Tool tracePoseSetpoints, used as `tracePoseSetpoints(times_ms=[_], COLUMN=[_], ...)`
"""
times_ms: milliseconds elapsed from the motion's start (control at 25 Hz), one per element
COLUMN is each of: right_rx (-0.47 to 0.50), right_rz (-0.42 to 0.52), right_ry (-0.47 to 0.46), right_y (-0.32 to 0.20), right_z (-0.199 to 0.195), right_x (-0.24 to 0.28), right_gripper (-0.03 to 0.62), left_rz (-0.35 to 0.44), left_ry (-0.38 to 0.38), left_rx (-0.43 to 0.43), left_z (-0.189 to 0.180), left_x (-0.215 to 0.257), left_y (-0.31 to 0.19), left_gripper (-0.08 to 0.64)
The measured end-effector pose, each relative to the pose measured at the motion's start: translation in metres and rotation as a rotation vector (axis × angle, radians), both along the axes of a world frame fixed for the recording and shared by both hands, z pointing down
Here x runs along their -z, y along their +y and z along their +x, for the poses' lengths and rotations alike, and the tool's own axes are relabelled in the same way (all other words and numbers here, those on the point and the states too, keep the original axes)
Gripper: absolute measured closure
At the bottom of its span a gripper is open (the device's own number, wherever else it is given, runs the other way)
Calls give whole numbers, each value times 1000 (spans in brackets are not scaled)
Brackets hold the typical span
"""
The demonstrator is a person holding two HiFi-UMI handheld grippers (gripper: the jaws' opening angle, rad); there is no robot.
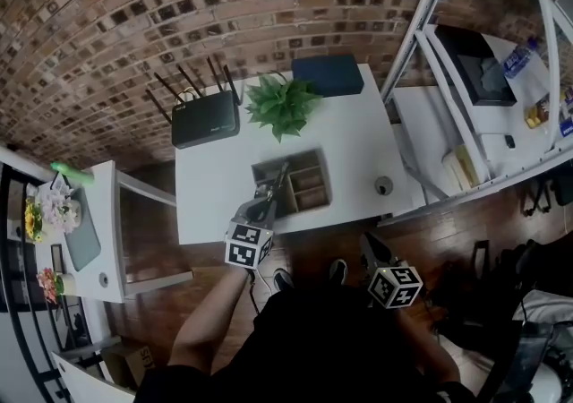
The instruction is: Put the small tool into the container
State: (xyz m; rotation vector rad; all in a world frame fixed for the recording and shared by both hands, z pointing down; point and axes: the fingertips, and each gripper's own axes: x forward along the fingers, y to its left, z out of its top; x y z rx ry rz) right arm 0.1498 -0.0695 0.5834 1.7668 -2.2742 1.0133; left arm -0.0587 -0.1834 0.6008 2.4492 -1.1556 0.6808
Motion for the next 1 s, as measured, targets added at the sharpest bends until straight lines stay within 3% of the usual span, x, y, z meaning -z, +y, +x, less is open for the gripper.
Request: tracePoseSetpoints(times_ms=[440, 800, 1000], right_rx=[32, 37, 40], right_rz=[-14, -16, -16], right_ry=[-7, -14, -17], right_y=[-1, -4, -5], right_z=[-9, -11, -11], right_x=[-6, -7, -7], right_gripper=[581, 581, 581], left_rz=[-33, -65, -97], left_ry=[-86, -81, -76], left_rx=[23, -4, 14], left_z=[-2, 7, 7], left_x=[-31, -38, -46], left_y=[3, 6, 8], left_gripper=[554, 548, 477])
